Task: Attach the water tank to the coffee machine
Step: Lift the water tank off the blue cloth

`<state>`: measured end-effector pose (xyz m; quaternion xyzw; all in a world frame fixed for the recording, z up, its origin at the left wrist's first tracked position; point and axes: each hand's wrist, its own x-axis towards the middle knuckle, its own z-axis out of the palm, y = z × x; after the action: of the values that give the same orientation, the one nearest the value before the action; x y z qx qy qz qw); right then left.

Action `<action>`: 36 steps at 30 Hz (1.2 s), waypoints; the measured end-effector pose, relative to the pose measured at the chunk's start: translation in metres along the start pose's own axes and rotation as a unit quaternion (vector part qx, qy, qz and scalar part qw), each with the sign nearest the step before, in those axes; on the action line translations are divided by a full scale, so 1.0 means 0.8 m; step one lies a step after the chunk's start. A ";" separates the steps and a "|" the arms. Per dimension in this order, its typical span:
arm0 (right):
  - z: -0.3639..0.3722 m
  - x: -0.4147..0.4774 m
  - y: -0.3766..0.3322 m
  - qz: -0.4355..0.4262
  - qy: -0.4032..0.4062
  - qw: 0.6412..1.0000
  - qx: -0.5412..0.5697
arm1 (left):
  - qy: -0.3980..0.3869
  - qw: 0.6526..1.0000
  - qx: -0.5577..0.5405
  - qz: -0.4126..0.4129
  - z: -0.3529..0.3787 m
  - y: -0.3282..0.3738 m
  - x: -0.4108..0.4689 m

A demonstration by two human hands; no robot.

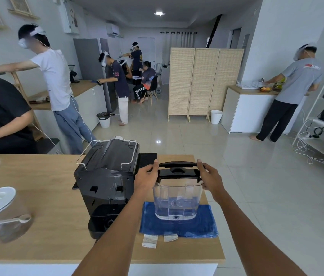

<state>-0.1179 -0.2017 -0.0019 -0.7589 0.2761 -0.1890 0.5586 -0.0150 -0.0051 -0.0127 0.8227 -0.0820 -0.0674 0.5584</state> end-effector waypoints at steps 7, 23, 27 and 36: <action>-0.008 0.010 0.011 0.015 -0.051 0.998 0.019 | -0.038 0.999 -0.006 -0.001 -0.003 -0.008 -0.002; -0.002 -0.005 0.030 -0.073 -0.095 0.983 -0.136 | -0.106 0.970 0.170 0.136 0.009 -0.048 -0.005; 0.001 -0.003 0.038 -0.084 -0.084 0.982 -0.149 | -0.112 0.968 0.181 0.135 0.009 -0.046 -0.005; 0.011 -0.016 0.072 -0.183 -0.037 0.973 -0.133 | -0.082 0.960 0.160 0.214 0.018 -0.071 -0.017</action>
<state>-0.1346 -0.2003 -0.0593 -0.8704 0.1346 -0.2218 0.4185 -0.0281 0.0052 -0.0709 0.8562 -0.3111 0.0008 0.4124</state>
